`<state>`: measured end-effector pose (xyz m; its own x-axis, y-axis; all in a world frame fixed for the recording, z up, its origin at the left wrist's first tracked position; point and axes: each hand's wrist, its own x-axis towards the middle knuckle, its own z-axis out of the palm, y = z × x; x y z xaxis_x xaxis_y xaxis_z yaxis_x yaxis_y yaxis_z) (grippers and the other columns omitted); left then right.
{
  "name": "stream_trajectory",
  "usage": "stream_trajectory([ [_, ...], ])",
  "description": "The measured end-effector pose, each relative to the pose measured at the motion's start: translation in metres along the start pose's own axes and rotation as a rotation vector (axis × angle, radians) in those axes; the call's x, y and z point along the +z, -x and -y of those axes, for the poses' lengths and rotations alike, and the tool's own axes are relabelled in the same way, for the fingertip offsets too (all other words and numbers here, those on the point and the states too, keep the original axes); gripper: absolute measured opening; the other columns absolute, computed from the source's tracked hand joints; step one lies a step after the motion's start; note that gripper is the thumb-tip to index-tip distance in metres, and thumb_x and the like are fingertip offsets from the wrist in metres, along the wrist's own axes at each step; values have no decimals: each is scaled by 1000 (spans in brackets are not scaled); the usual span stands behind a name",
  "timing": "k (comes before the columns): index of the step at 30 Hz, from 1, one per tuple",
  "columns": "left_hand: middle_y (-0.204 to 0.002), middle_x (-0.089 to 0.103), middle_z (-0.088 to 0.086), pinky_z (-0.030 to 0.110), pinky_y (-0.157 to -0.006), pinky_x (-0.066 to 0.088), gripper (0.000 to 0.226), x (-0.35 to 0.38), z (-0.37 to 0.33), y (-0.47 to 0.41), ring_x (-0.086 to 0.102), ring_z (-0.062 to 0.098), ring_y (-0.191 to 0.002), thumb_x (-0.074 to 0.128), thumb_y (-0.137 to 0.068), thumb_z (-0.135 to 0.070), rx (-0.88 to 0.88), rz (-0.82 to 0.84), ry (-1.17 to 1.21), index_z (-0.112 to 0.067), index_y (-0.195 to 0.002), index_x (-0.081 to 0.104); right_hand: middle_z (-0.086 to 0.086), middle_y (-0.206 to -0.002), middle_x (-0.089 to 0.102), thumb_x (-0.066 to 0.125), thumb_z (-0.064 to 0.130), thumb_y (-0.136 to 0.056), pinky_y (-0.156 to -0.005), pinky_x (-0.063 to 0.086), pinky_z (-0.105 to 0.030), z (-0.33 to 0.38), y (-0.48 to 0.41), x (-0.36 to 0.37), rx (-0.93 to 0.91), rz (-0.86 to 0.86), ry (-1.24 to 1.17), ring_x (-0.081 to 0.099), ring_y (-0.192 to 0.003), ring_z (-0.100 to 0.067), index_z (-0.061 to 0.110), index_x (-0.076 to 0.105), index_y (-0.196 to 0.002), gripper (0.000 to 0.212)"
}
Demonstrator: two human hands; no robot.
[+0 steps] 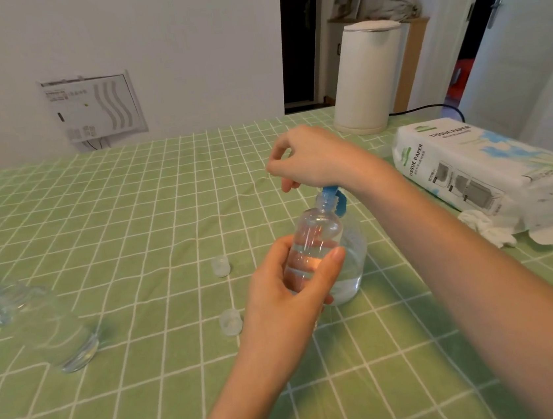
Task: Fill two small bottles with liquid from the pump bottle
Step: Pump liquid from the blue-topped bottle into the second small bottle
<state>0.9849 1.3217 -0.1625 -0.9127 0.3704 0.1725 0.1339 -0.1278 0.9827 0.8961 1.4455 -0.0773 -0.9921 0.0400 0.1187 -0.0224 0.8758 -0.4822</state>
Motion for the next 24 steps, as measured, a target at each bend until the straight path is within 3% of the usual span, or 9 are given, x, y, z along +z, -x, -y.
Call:
stream_trajectory([
  [5, -65, 64, -8, 11, -46, 39, 30, 0, -1, 0, 52, 2, -47, 67, -67, -46, 6, 14, 16, -26, -90, 66, 4, -70, 69, 50, 24, -92, -62, 46, -18, 5, -3, -8, -35, -32, 8, 66, -76, -14, 16, 65, -105, 21],
  [10, -70, 66, -7, 11, -47, 40, 33, 0, -1, -1, 56, 5, -53, 66, -66, -48, 4, 7, 11, -27, -92, 66, 3, -75, 71, 49, 23, -92, -68, 47, -19, 8, 0, -7, -12, 22, 37, 70, -88, -18, 13, 64, -107, 23],
  [24, -69, 67, -5, 11, -48, 42, 30, 0, 2, 0, 57, 3, -52, 66, -65, -46, -10, -3, 10, -27, -88, 65, 3, -73, 70, 51, 25, -92, -70, 49, -23, 1, 2, 3, 20, 45, 15, 69, -89, -19, 11, 64, -109, 25],
])
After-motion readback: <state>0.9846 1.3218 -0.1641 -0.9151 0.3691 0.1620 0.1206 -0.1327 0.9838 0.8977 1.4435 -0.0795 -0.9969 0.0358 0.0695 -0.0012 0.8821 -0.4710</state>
